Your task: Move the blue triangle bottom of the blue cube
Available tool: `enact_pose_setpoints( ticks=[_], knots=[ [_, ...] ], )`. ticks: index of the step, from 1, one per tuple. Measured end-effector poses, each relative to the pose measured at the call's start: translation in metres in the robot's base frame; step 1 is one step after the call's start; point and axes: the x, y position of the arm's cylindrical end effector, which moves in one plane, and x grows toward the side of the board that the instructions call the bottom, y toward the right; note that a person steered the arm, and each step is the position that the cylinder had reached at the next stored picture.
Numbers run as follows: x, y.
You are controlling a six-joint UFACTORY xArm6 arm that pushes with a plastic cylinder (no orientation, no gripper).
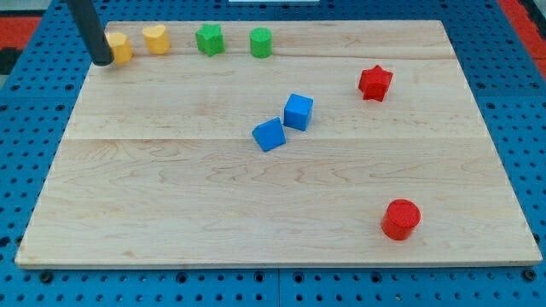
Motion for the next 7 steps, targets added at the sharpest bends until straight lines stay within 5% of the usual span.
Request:
enact_pose_setpoints(
  ticks=[2, 3, 5, 7],
  knots=[
    [-0.012, 0.000],
    [0.024, 0.007],
    [0.110, 0.120],
    [0.125, 0.203]
  ],
)
